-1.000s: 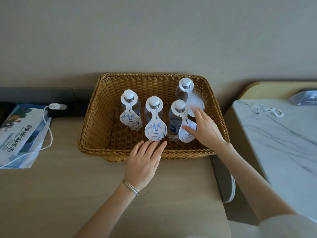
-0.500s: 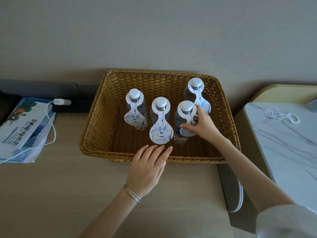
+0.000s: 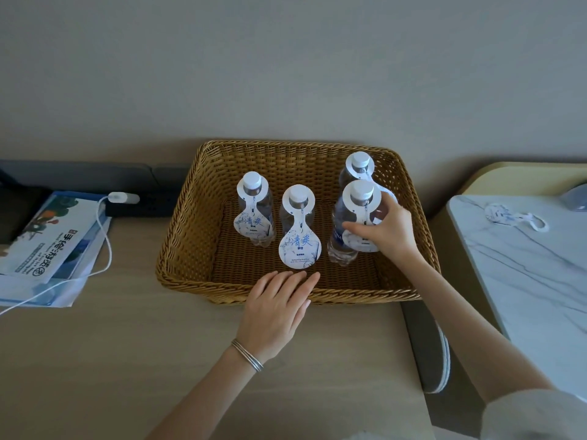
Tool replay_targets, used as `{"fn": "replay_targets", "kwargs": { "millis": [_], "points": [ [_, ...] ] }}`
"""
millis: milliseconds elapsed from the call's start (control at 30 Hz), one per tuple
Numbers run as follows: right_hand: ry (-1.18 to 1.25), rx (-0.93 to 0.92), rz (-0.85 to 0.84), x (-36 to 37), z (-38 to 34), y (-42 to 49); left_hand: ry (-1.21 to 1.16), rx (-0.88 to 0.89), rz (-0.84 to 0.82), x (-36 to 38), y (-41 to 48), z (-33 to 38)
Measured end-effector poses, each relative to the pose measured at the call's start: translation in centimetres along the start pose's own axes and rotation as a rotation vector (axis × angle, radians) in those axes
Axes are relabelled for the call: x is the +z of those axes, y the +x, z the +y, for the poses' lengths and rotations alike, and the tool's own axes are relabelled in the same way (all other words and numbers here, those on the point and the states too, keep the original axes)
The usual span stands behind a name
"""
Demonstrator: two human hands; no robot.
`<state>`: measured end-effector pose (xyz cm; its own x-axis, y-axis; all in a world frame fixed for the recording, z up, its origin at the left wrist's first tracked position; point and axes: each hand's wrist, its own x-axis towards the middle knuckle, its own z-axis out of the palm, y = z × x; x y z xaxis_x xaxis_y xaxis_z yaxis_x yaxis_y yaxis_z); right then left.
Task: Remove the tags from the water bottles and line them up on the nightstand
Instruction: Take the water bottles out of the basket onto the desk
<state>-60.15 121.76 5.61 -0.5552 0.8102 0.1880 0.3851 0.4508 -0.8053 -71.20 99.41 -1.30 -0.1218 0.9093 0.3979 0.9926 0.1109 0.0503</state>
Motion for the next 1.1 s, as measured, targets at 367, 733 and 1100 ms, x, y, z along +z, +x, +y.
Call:
{"fn": "replay_targets", "kwargs": {
  "millis": [367, 733, 1100],
  "points": [
    [0.238, -0.136, 0.110, -7.5, -8.9, -5.7, -0.029, 0.021, 0.019, -0.7, -0.4, -0.2],
    [0.299, -0.131, -0.056, -4.9, -10.8, -16.9, -0.030, -0.009, -0.023, -2.6, -3.9, -3.4],
    [0.179, 0.128, -0.072, 4.0, -3.4, -21.1, 0.031, -0.013, -0.074, -2.6, -5.3, -4.2]
  ]
}}
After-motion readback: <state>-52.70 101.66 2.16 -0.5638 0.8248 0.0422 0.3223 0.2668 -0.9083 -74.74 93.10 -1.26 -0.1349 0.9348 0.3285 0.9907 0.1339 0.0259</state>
